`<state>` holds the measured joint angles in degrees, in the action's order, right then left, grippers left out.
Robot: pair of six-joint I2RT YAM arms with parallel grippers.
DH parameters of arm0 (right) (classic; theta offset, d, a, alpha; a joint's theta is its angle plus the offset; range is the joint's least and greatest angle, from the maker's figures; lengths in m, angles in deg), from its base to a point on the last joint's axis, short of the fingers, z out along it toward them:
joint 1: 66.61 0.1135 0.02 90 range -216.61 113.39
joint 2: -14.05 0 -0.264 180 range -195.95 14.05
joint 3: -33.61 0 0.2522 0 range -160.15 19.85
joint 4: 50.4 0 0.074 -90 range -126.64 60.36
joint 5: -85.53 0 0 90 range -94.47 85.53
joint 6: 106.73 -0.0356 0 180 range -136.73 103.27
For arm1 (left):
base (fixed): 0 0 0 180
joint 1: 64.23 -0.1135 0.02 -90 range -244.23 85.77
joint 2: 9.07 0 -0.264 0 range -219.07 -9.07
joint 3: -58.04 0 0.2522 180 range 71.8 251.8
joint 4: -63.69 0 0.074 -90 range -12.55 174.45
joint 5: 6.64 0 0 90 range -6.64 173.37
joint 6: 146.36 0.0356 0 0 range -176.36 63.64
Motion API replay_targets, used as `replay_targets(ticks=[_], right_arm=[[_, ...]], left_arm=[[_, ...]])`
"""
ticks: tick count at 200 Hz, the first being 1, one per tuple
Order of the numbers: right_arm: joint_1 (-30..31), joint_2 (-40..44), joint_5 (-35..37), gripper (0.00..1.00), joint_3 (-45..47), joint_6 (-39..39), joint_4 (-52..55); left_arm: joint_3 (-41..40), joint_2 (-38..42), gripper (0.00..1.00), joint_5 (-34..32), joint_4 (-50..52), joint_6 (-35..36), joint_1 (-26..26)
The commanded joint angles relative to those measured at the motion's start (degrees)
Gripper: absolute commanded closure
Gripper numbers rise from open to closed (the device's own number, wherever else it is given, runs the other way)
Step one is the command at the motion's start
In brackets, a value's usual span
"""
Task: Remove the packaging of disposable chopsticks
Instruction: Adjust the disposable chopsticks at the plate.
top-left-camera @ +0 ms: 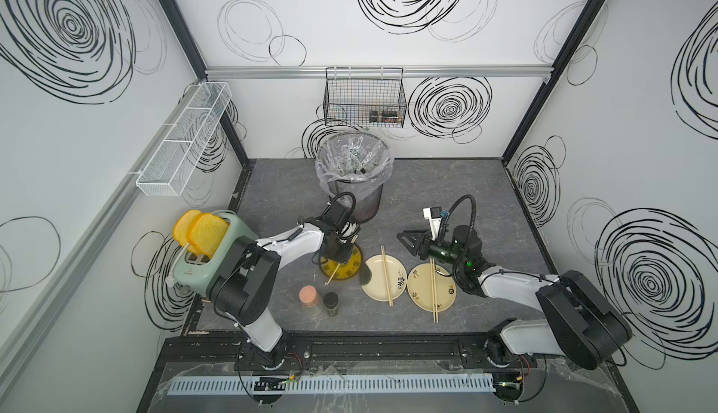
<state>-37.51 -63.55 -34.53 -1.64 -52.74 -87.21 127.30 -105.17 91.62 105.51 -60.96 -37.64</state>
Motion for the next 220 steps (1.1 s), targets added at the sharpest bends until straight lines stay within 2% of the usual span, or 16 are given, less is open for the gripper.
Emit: replay_targets(ticks=[1,30,55,85,89,134,188,197,201,210,220], right_arm=[[0.1,-0.3,-0.4,0.49,-1.4,-0.1,-0.5],[0.1,-0.3,-0.4,0.49,-1.4,-0.1,-0.5],[0.2,-0.4,-0.5,0.49,-1.4,-0.2,-0.5],[0.2,-0.6,-0.6,0.49,-1.5,-0.3,-0.6],[0.2,-0.7,-0.6,0.49,-1.5,-0.3,-0.6],[0.2,-0.7,-0.7,0.49,-1.6,-0.3,-0.5],[0.2,-0.7,-0.7,0.49,-1.6,-0.3,-0.5],[0.3,-0.8,-0.7,0.49,-1.6,-0.3,-0.5],[0.3,-0.8,-0.7,0.49,-1.6,-0.4,-0.6],[0.3,-0.9,-0.7,0.49,-1.6,-0.3,-0.6],[0.3,-0.9,-0.7,0.49,-1.6,-0.4,-0.5]], left_arm=[[1.8,-2.0,0.87,-1.7,-0.1,1.8,0.4],[2.0,-2.1,0.88,-2.8,0.3,1.9,0.9],[1.9,-1.1,0.92,-4.1,1.2,2.2,1.3],[1.5,0.7,0.95,-2.7,2.8,2.3,1.6],[1.4,1.0,1.00,-2.5,3.0,2.2,1.6],[1.6,2.3,1.00,2.6,6.4,4.0,1.5],[0.4,0.7,1.00,4.4,8.0,5.5,0.6],[0.1,0.5,0.98,4.5,7.4,5.4,0.3],[-0.1,0.4,0.91,4.6,7.2,5.4,0.2],[-0.3,0.3,0.84,4.5,6.5,5.2,0.0],[-0.4,0.2,0.82,4.5,6.1,5.1,-0.2]])
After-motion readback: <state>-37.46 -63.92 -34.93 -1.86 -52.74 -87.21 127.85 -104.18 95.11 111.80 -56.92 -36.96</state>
